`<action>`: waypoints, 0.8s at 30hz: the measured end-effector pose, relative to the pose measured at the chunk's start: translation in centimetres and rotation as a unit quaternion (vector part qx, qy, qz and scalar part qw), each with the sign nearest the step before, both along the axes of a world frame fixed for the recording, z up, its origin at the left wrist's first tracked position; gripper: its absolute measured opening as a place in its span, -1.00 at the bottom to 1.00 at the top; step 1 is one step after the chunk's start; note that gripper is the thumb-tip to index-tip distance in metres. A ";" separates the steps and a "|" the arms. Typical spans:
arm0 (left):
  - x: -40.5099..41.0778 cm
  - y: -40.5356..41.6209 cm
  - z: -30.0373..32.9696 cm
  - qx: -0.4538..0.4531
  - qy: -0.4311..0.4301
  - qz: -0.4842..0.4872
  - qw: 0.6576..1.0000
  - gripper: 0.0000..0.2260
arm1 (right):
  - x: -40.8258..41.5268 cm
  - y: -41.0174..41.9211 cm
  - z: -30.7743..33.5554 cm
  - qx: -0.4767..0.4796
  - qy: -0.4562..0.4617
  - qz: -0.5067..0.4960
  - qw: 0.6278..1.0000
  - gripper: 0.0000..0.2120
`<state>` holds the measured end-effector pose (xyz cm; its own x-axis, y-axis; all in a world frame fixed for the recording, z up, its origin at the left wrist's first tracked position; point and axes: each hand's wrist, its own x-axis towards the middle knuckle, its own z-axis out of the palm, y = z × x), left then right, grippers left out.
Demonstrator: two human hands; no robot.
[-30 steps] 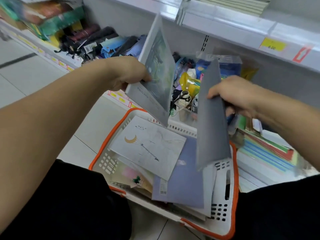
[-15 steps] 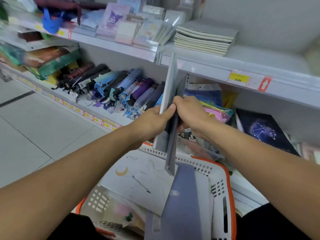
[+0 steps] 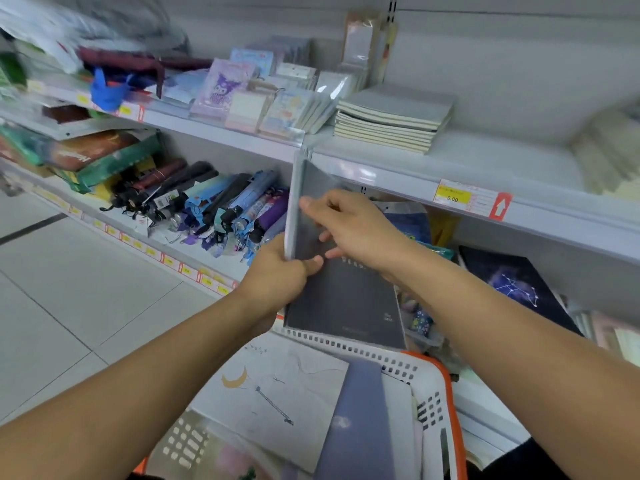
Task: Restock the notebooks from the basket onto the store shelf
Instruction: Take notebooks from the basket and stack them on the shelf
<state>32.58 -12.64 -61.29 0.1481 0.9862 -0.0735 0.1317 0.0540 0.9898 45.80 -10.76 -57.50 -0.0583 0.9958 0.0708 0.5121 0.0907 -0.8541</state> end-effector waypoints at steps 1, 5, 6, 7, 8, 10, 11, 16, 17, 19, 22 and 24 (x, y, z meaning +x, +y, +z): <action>-0.4 0.1 0.6 -0.034 -0.041 0.011 0.999 -0.80 | 0.6 0.4 -0.1 0.032 -0.069 -0.010 0.997 -0.64; -3.3 1.4 3.3 -0.115 -0.131 -0.014 0.985 -0.81 | 3.2 0.2 -0.6 -0.020 -0.068 -0.107 0.992 -0.40; -4.1 1.6 3.7 -0.124 -0.149 -0.020 0.981 -0.77 | 3.5 0.0 -0.7 -0.101 0.025 -0.097 0.990 -0.35; -4.7 1.8 3.9 -0.129 -0.165 -0.025 0.977 -0.73 | 3.8 -0.1 -0.9 -0.180 0.124 -0.067 0.974 -0.31; -5.1 1.9 4.0 -0.132 -0.177 -0.031 0.975 -0.69 | 4.2 -0.3 -1.0 -0.238 0.214 -0.036 0.947 -0.33; -5.8 2.2 4.3 -0.130 -0.199 -0.042 0.970 -0.68 | 4.2 -1.2 -0.7 -0.279 0.354 0.011 0.893 -0.56; -6.3 2.3 4.5 -0.128 -0.213 -0.052 0.967 -0.71 | 4.2 -1.7 -0.6 -0.276 0.403 0.027 0.872 -0.63; -9.0 3.6 5.1 -0.062 -0.143 -0.093 0.983 -0.68 | 2.8 -3.0 -0.2 -0.038 0.401 0.030 0.915 -0.66; -8.7 3.9 4.9 -0.036 -0.120 -0.072 0.990 -0.70 | 2.7 -2.7 -0.2 0.038 0.350 -0.005 0.936 -0.64; -7.3 4.3 4.7 0.023 -0.104 -0.029 0.994 -0.76 | 2.6 -2.2 0.3 0.136 0.288 -0.070 0.945 -0.65; -4.5 5.0 4.4 0.072 -0.047 -0.009 0.996 -0.73 | 3.6 -0.9 1.8 0.154 0.300 -0.165 0.927 -0.71; -2.9 5.2 4.5 0.096 -0.046 0.002 0.994 -0.79 | 4.7 -0.3 2.7 0.109 0.343 -0.177 0.916 -0.68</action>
<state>29.68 -7.41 -56.79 0.1419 0.9813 0.1305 0.0399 -0.1374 0.9897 50.55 -11.10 -54.79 0.3989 0.9014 0.1683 -0.1088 0.2287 -0.9674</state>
